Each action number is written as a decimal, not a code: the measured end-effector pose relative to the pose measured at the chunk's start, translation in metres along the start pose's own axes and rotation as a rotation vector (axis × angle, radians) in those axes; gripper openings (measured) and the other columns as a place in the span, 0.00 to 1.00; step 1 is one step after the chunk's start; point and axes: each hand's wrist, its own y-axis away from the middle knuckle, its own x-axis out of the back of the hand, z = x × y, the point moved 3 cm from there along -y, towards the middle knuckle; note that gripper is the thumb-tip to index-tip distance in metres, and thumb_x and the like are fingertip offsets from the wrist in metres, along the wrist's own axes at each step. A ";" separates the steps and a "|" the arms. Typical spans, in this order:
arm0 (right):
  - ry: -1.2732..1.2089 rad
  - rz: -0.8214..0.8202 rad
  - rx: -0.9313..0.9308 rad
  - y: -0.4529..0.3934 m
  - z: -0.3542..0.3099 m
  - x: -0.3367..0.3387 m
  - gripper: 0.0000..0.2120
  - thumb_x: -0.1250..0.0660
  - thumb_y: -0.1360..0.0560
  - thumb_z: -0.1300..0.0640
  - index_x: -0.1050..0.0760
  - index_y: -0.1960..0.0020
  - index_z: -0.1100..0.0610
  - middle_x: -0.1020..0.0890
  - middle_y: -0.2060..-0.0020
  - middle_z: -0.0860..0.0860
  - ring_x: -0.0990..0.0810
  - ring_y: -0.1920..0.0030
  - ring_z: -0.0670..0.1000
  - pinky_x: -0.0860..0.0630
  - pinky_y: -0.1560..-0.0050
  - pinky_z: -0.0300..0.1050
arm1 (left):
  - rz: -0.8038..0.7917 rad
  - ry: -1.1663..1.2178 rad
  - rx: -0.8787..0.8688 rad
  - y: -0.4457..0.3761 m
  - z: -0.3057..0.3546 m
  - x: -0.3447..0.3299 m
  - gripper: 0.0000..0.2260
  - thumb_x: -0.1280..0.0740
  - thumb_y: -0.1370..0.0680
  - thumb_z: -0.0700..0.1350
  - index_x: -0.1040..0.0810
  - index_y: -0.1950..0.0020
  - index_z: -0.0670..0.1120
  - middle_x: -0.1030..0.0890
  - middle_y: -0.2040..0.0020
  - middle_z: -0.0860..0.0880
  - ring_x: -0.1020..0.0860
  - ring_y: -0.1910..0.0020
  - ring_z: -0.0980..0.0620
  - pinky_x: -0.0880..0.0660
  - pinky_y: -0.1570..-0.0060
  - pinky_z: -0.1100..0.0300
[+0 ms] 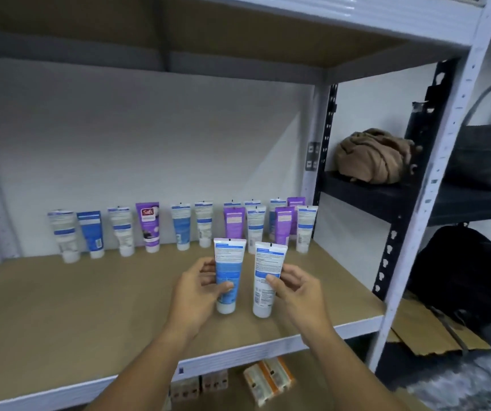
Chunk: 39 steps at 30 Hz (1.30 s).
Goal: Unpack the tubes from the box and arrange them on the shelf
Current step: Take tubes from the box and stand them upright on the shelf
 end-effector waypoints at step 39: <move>0.203 -0.444 0.123 -0.002 0.048 -0.232 0.20 0.22 0.33 0.63 0.22 0.47 0.47 0.15 0.55 0.39 0.17 0.53 0.39 0.24 0.52 0.30 | 0.338 -0.310 0.051 0.028 -0.064 0.201 0.28 0.24 0.28 0.38 0.29 0.37 0.62 0.19 0.44 0.63 0.20 0.46 0.64 0.23 0.45 0.65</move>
